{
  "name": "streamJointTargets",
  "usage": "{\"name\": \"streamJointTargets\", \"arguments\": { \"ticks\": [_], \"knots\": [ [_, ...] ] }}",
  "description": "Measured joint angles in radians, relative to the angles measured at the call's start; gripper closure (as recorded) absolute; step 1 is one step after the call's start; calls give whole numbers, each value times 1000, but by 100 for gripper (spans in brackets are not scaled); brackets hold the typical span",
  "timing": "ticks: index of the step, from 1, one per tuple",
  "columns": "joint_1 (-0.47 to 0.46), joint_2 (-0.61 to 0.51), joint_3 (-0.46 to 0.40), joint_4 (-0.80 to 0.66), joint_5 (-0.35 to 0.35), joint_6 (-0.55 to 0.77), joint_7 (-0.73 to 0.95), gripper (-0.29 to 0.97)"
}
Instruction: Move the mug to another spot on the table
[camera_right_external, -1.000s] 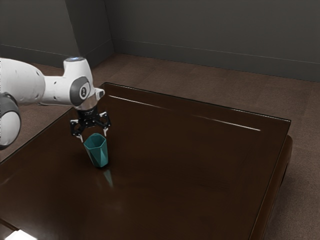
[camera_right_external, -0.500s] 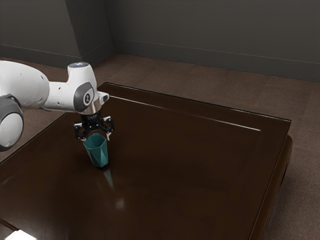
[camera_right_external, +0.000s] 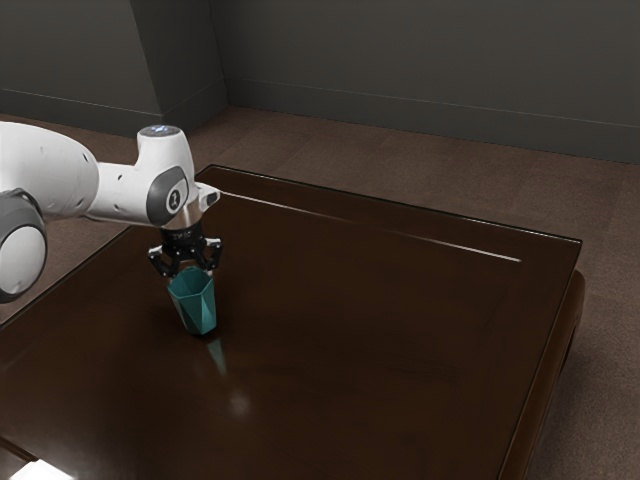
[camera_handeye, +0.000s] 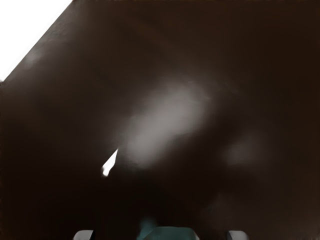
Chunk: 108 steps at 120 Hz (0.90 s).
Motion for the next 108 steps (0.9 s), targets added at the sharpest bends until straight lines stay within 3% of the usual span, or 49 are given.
{"name": "streamJointTargets", "arguments": {
  "ticks": [54, 108],
  "knots": [
    [11, -3, 0, 43, -5, -46, -1, 62],
    [15, -3, 8, 176, -82, -326, -38, 70]
  ]
}}
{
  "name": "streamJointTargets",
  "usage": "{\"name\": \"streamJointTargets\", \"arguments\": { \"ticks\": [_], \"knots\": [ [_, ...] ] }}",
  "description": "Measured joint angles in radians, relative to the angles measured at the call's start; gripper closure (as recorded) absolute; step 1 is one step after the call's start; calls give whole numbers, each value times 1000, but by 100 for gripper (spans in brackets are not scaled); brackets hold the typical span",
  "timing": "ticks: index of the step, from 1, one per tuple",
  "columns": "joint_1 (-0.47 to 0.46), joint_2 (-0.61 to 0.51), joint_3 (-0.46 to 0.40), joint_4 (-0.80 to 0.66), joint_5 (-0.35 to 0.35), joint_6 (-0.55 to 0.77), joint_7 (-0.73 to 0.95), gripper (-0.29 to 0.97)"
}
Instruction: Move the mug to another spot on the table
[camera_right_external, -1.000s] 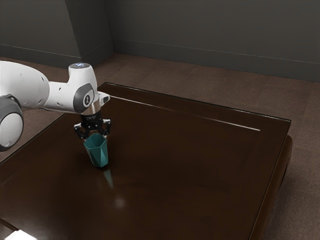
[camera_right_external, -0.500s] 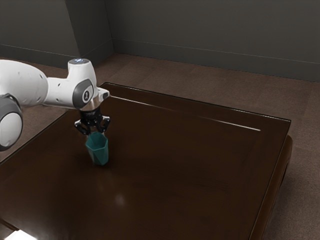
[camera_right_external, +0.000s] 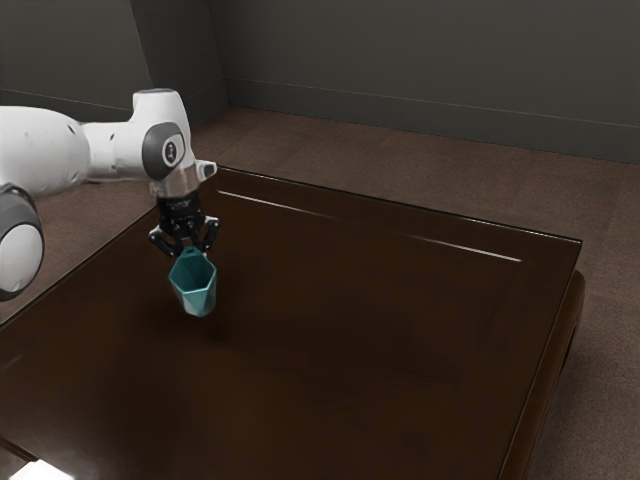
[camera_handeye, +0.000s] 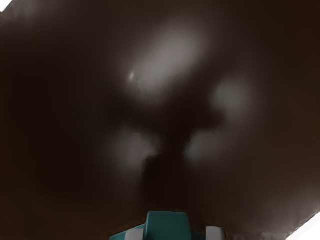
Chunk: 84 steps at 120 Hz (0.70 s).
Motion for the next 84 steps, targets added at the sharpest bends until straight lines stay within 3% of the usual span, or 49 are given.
{"name": "streamJointTargets", "arguments": {
  "ticks": [36, 59, 84],
  "knots": [
    [3, 15, -1, 116, -176, -119, -22, 71],
    [5, 82, -2, 197, -269, -154, -39, 72],
    [31, 147, -2, 225, -335, -223, -61, 72]
  ]
}}
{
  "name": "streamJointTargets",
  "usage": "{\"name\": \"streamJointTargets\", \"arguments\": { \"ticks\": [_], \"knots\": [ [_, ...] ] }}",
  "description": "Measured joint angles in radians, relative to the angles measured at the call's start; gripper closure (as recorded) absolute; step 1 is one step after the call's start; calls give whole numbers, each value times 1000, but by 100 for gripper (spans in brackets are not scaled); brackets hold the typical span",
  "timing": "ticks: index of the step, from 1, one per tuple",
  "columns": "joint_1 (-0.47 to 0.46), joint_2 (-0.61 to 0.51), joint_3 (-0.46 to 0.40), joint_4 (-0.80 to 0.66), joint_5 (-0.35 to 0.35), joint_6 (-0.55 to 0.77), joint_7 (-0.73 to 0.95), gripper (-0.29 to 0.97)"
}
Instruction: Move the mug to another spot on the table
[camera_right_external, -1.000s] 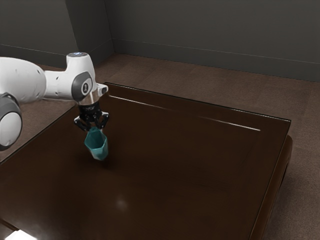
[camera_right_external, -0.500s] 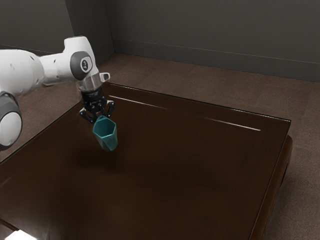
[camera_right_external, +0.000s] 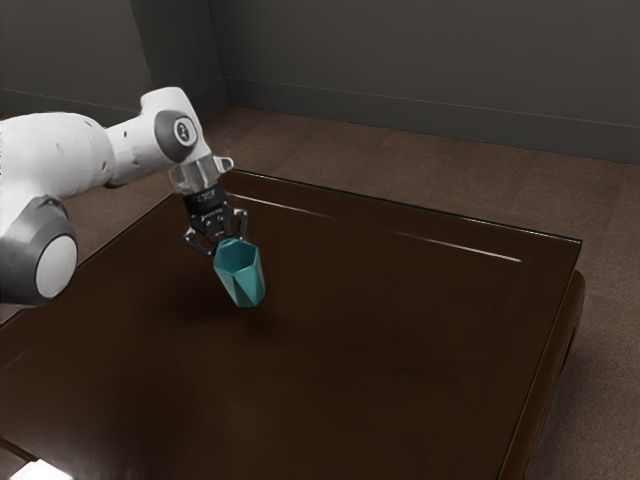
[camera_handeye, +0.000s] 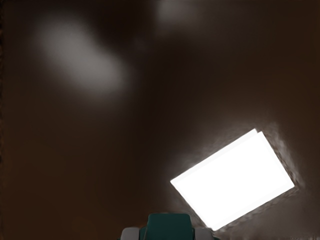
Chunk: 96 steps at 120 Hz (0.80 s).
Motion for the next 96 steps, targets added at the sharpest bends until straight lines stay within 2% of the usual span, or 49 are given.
{"name": "streamJointTargets", "arguments": {
  "ticks": [80, 86, 96],
  "knots": [
    [12, 66, 12, 40, -8, -54, -67, 73],
    [11, 66, 11, 39, -9, -53, -74, 69],
    [10, 65, 11, 38, -14, -47, -85, 55]
  ]
}}
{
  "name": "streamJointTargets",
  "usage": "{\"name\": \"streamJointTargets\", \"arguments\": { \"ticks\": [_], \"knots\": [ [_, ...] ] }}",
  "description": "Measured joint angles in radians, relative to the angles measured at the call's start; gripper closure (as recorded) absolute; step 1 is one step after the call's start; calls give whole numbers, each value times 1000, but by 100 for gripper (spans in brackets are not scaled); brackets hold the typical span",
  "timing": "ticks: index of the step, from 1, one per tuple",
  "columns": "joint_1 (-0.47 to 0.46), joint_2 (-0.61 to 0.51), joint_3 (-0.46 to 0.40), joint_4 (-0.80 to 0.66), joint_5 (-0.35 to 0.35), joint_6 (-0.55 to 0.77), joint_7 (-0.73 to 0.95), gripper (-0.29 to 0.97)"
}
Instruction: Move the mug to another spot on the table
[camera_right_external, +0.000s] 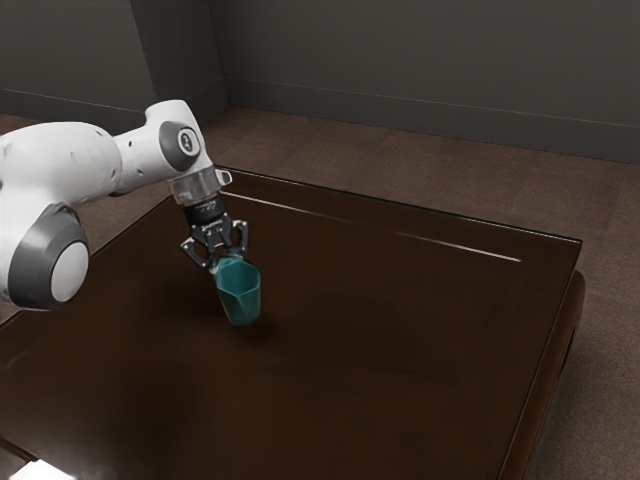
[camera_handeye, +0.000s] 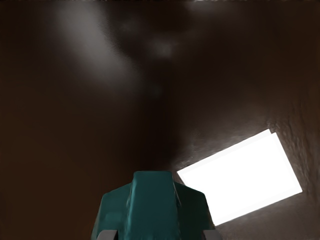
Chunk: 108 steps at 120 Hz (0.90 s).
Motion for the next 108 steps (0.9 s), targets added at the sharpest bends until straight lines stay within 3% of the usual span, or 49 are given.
{"name": "streamJointTargets", "arguments": {
  "ticks": [14, 33, 72, 80, 95, 108],
  "knots": [
    [-2, 0, 0, 0, -4, 13, -13, 35],
    [-3, -4, 0, -8, -4, 29, -27, 18],
    [-3, -119, 19, -101, 59, 80, -43, 4],
    [-17, -218, 20, -111, 114, 88, -46, 3],
    [-107, -474, 17, -189, 291, 93, -37, 2],
    [-167, -575, -43, -201, 406, 85, 86, 1]
  ]
}}
